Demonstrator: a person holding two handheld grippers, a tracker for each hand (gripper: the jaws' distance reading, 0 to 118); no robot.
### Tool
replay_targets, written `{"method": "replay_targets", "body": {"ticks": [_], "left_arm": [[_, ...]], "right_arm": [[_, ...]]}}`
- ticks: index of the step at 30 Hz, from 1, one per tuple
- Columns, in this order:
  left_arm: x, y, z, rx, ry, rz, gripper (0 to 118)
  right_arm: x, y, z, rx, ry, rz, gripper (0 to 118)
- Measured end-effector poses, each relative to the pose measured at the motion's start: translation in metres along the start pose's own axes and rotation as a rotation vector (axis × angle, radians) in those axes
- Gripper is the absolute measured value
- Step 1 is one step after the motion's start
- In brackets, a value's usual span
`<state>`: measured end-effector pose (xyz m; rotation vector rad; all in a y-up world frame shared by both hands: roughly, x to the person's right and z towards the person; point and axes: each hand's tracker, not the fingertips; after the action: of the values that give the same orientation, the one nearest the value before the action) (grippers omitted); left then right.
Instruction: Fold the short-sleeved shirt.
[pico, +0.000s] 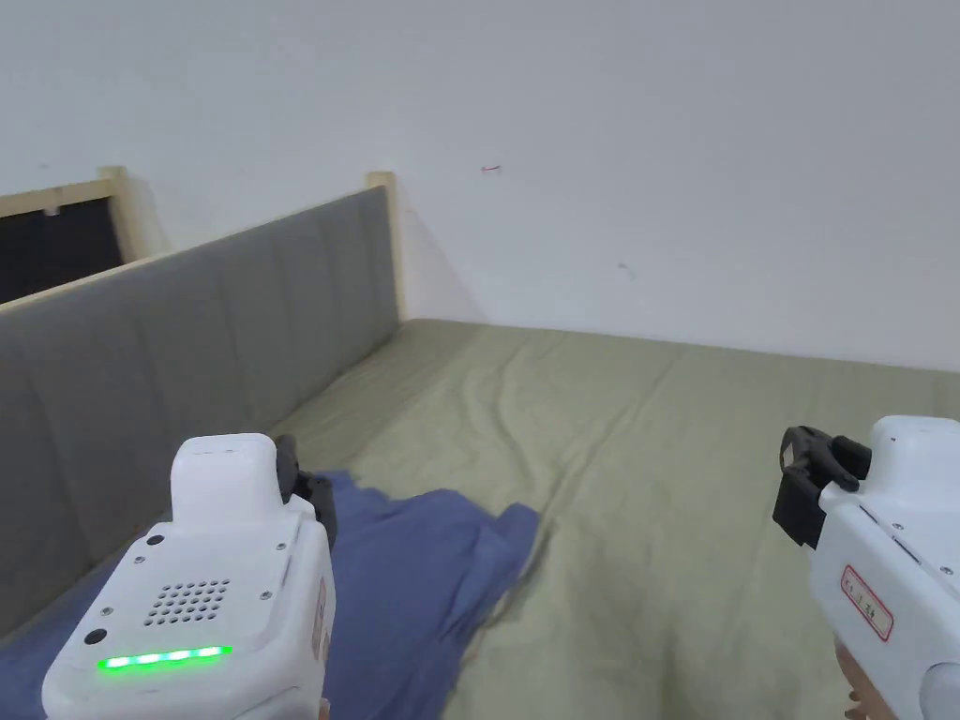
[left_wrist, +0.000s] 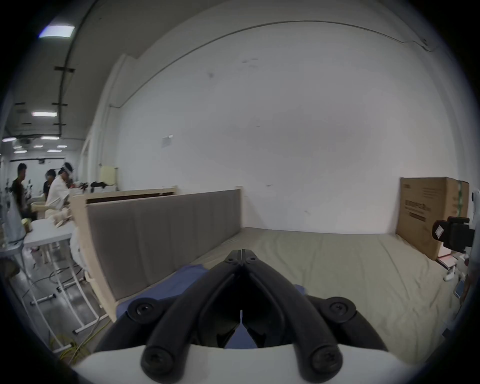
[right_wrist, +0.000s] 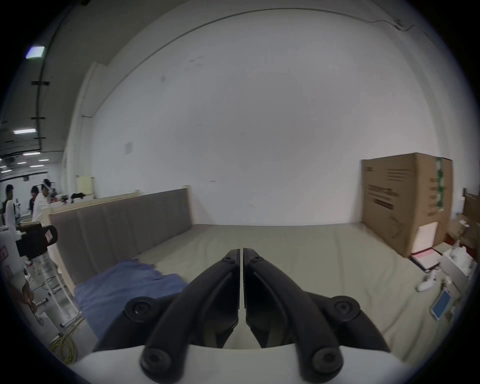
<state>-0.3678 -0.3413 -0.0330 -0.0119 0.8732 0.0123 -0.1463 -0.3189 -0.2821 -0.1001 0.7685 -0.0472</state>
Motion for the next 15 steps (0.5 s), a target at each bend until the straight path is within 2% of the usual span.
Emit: {"method": "replay_targets", "body": {"ticks": [6,8,10,12,14,15], "left_arm": [[-0.008,-0.016,0.018,0.008,0.036,-0.027,0],[-0.011,-0.012,0.018,0.022,0.038,0.036,0],[-0.015,-0.007,0.007,-0.007,0.035,0.087,0],[-0.015,-0.012,0.005,-0.104,0.037,0.067,0],[-0.014,-0.019,0.007,-0.261,0.026,0.068,0],[-0.035,-0.005,-0.041,-0.407,-0.011,0.082,0]], "right_arm": [[-0.012,-0.003,-0.011,-0.025,0.029,-0.008,2],[-0.006,-0.005,-0.008,-0.04,0.044,-0.069,2],[0.006,-0.005,0.0,-0.02,0.1,-0.141,2],[0.014,-0.004,0.005,-0.026,0.099,-0.129,2],[0.022,-0.005,0.007,-0.055,0.097,-0.082,2],[0.025,-0.007,0.006,-0.079,0.089,-0.05,2]]}}
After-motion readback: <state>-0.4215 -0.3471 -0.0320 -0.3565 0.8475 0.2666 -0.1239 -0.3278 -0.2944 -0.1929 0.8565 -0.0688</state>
